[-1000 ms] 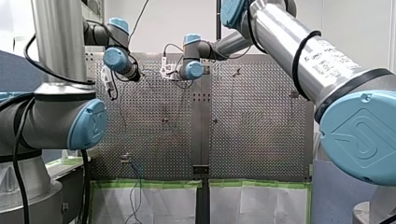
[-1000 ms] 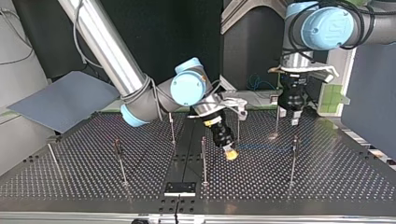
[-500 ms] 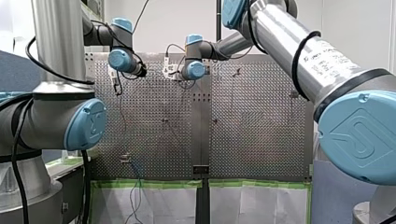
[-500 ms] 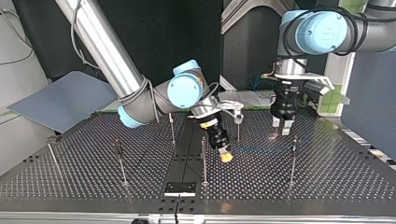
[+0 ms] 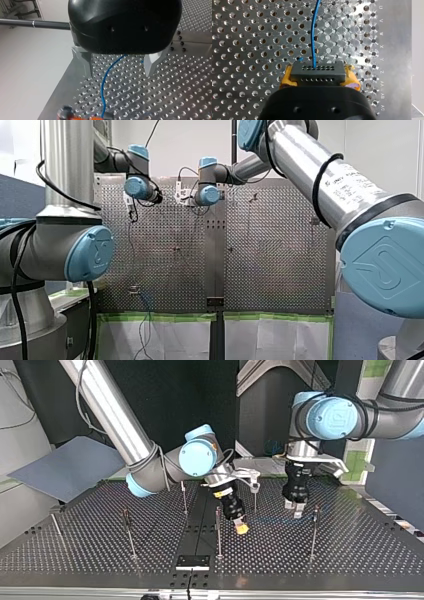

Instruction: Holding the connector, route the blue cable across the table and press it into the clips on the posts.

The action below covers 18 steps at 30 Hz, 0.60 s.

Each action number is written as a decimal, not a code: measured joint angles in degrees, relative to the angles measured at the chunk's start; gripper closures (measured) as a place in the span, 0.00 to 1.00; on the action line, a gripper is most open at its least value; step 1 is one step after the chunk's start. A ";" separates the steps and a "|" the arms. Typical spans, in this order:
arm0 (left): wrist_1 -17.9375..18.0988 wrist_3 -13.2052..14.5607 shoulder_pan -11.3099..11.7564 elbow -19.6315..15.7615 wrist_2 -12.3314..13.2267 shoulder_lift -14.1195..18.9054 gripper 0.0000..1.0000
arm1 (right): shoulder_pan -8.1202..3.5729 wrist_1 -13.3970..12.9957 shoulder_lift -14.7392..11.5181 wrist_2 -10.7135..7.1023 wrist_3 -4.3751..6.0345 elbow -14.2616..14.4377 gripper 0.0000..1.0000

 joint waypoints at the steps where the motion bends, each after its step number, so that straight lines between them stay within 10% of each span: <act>1: 0.17 0.00 -0.04 0.22 -0.10 -0.39 0.00 | 0.00 0.00 0.00 0.00 0.00 0.00 1.00; 18: 3.62 -0.16 -0.86 4.66 -2.03 -6.31 0.00 | -0.06 0.00 0.02 0.00 -0.08 0.01 1.00</act>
